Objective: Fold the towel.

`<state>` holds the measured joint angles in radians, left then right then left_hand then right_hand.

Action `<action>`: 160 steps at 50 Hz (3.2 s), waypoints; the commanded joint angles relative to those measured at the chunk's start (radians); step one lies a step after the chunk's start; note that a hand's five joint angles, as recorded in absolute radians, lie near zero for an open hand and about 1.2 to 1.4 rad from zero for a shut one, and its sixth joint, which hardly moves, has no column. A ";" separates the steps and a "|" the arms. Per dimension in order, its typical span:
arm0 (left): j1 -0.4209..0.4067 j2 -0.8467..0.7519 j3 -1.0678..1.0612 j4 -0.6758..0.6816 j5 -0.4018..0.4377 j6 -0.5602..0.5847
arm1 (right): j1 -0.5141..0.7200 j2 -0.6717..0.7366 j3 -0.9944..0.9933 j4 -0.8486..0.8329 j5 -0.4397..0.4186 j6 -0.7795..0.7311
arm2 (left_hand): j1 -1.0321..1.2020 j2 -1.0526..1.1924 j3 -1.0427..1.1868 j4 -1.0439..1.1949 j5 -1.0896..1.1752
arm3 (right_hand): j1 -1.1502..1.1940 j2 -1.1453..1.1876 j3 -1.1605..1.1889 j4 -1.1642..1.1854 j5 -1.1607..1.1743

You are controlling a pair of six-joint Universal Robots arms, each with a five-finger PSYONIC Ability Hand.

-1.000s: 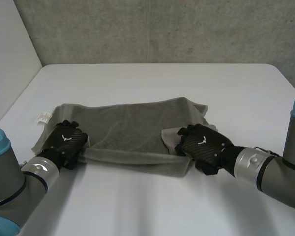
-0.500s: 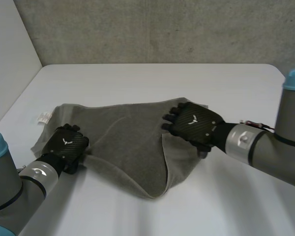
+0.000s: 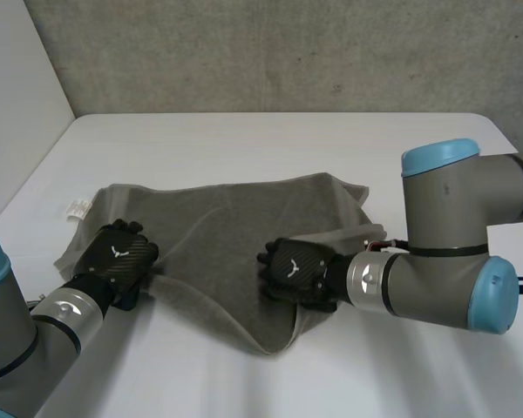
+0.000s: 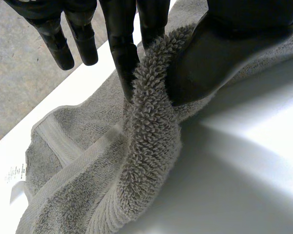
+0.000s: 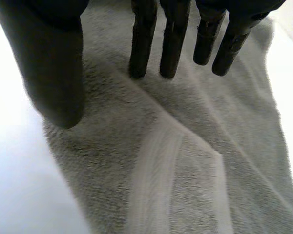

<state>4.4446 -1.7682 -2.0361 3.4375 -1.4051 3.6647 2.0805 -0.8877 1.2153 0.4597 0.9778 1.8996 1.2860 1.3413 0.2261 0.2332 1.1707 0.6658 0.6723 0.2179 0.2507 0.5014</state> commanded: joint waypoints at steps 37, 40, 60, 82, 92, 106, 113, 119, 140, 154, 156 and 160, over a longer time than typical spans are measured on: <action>0.005 0.001 -0.001 0.000 -0.008 0.000 | -0.270 -0.341 0.636 -0.616 0.030 0.440 | 0.110 0.055 -0.052 -0.059 0.051 | 0.241 0.235 -0.043 -0.076 0.231; 0.013 0.001 -0.001 0.000 -0.006 0.000 | -0.270 -0.307 0.632 -0.619 0.009 0.438 | 0.110 0.055 -0.052 -0.059 0.051 | 0.256 0.249 -0.043 -0.076 0.246; 0.027 0.081 0.016 -0.103 -0.005 0.000 | -0.320 -0.488 0.607 -0.385 -0.011 0.443 | 0.110 0.055 -0.052 -0.059 0.051 | 0.730 0.724 -0.043 -0.076 0.720; 0.033 0.170 0.264 -0.242 0.006 -0.083 | -0.310 -0.542 0.168 -0.154 0.002 0.708 | 0.110 0.055 -0.052 -0.059 0.051 | 0.730 0.724 -0.043 -0.076 0.720; 0.038 -0.092 0.416 -0.182 0.002 -0.074 | -0.295 -0.340 0.077 -0.269 0.039 0.684 | 0.110 0.055 -0.052 -0.059 0.051 | 0.730 0.724 -0.043 -0.076 0.720; 0.002 -0.376 0.933 0.025 -0.005 -0.083 | -0.197 -0.059 -0.532 -0.430 0.189 0.671 | 0.110 0.055 -0.052 -0.059 0.051 | 0.730 0.724 -0.043 -0.076 0.720; -0.034 -0.154 0.879 0.382 -0.005 -0.106 | -0.197 -0.205 -0.571 -0.616 0.236 0.921 | 0.110 0.055 -0.052 -0.059 0.051 | 0.730 0.724 -0.043 -0.076 0.720; -0.013 -0.039 0.680 0.445 0.005 -0.190 | -0.201 -0.298 -0.299 -0.566 0.158 0.946 | 0.110 0.055 -0.052 -0.059 0.051 | 0.730 0.724 -0.043 -0.076 0.720; 0.117 -0.092 0.031 0.397 0.126 -0.189 | -0.289 -0.415 0.524 -0.593 0.010 0.756 | 0.110 0.055 -0.052 -0.059 0.051 | 0.730 0.724 -0.043 -0.076 0.720; 0.108 -0.033 0.008 0.235 0.121 -0.155 | -0.326 -0.418 0.587 -0.658 0.016 0.750 | -0.183 -0.238 -0.052 -0.059 -0.242 | 0.730 0.724 -0.043 -0.076 0.720; 0.111 -0.020 0.004 0.204 0.123 -0.153 | -0.329 -0.418 0.586 -0.658 0.018 0.750 | -0.384 -0.440 -0.052 -0.059 -0.444 | 0.730 0.724 -0.043 -0.076 0.720; 0.122 -0.007 -0.007 0.160 0.123 -0.150 | -0.333 -0.422 0.581 -0.658 0.024 0.751 | -0.727 -0.783 -0.052 -0.059 -0.787 | 0.730 0.724 -0.043 -0.076 0.720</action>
<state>4.5546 -1.7953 -2.0322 3.6547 -1.2827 3.5109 1.7527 -1.3057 1.8032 -0.2003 0.9949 2.6493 0.7905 0.8000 0.2261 0.2332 0.6238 1.3262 1.3335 0.2179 0.2507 1.1825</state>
